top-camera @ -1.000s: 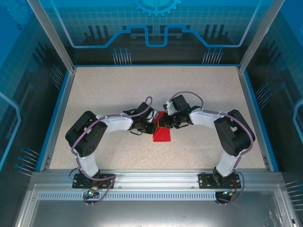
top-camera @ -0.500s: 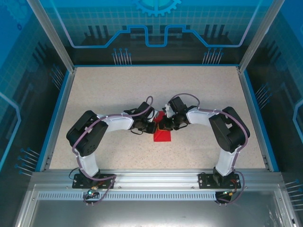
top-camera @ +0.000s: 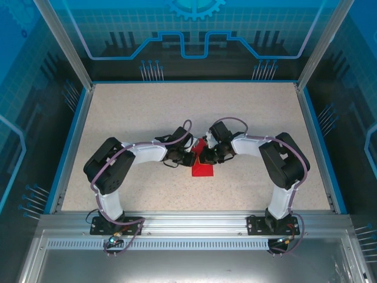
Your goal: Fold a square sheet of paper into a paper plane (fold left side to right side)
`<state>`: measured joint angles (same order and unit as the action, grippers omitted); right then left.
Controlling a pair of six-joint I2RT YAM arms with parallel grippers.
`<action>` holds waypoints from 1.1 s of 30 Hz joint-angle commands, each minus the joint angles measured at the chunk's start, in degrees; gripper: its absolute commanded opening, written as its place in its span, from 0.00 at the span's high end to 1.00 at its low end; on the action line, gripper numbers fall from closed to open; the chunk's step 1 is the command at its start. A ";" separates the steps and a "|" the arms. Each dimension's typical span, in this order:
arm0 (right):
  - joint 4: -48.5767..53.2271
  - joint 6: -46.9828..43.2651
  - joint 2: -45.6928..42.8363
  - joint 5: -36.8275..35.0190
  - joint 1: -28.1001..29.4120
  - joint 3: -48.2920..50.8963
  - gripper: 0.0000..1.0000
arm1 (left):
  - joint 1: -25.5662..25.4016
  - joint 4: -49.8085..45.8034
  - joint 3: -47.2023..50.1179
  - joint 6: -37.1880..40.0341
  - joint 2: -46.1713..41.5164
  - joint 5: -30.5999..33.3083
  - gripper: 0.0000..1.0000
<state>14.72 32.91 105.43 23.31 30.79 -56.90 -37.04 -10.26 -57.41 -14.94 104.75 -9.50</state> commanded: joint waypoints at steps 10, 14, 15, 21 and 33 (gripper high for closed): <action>4.65 -1.79 0.88 -2.83 0.82 -0.22 0.93 | -0.49 -4.06 -0.49 0.93 2.44 0.27 0.97; 6.03 -2.03 1.22 -4.03 0.78 -0.16 0.93 | -0.49 -4.31 -0.69 0.64 1.11 0.34 0.93; 6.24 -2.12 1.25 -4.19 0.79 -0.14 0.93 | -0.49 -4.46 -0.70 0.53 0.42 0.36 0.91; 6.63 -2.21 1.71 -4.82 0.77 0.10 0.93 | -0.33 -6.74 -1.02 -0.39 -5.39 1.14 0.77; 6.29 -2.01 1.78 -4.01 0.77 -0.21 0.93 | -0.47 -0.38 7.42 -8.63 -16.16 -15.77 0.76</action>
<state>16.51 31.81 105.43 21.45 30.87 -57.04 -37.30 -13.52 -52.77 -19.44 88.97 -17.04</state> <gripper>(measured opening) 0.072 0.243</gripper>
